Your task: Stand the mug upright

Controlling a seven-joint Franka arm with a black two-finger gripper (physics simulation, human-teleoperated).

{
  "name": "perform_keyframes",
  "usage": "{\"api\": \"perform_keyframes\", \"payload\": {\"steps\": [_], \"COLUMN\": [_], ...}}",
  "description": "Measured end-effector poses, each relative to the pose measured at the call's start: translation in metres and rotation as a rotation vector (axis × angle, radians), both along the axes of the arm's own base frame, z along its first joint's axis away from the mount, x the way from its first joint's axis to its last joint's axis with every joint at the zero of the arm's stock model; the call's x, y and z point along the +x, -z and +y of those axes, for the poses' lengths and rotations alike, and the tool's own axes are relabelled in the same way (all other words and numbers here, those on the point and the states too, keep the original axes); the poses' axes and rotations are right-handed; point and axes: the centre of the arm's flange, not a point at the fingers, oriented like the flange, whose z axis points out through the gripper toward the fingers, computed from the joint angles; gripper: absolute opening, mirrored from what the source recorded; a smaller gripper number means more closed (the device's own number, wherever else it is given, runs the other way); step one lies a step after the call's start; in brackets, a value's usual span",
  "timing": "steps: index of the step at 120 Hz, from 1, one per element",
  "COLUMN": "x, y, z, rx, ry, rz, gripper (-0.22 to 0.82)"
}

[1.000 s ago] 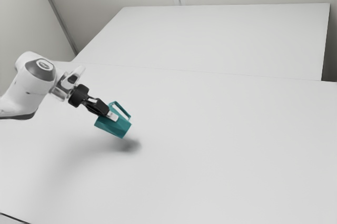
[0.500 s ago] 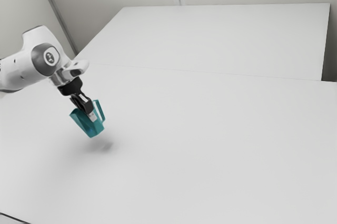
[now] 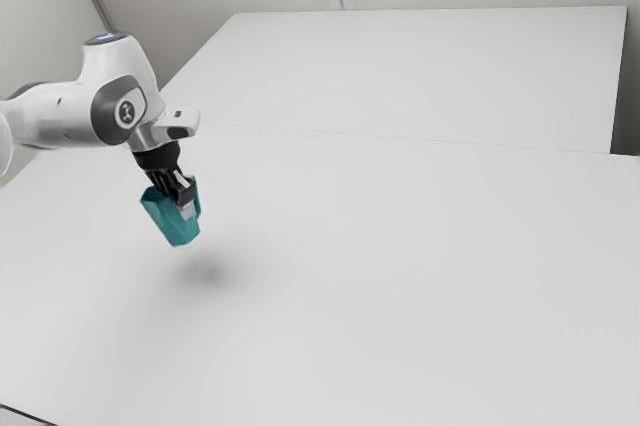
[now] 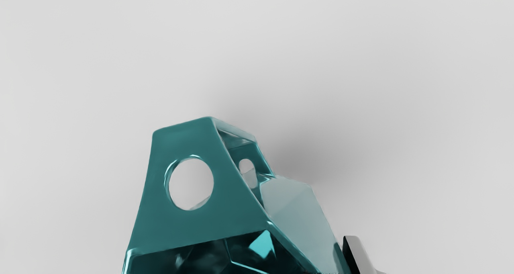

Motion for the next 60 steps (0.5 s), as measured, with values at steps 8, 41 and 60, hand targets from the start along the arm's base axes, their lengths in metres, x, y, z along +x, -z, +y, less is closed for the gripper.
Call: {"api": "perform_keyframes", "payload": {"steps": [8,41,60], "x": [0.002,0.01,0.01], "y": [0.0,0.008,0.017], "z": [-0.007,-0.046,-0.055], "rx": [0.025,0.096,0.128], "ry": [-0.008,-0.012,-0.034], "rz": [-0.007,-0.04,-0.056], "gripper": [-0.18,-0.17,-0.17]}}
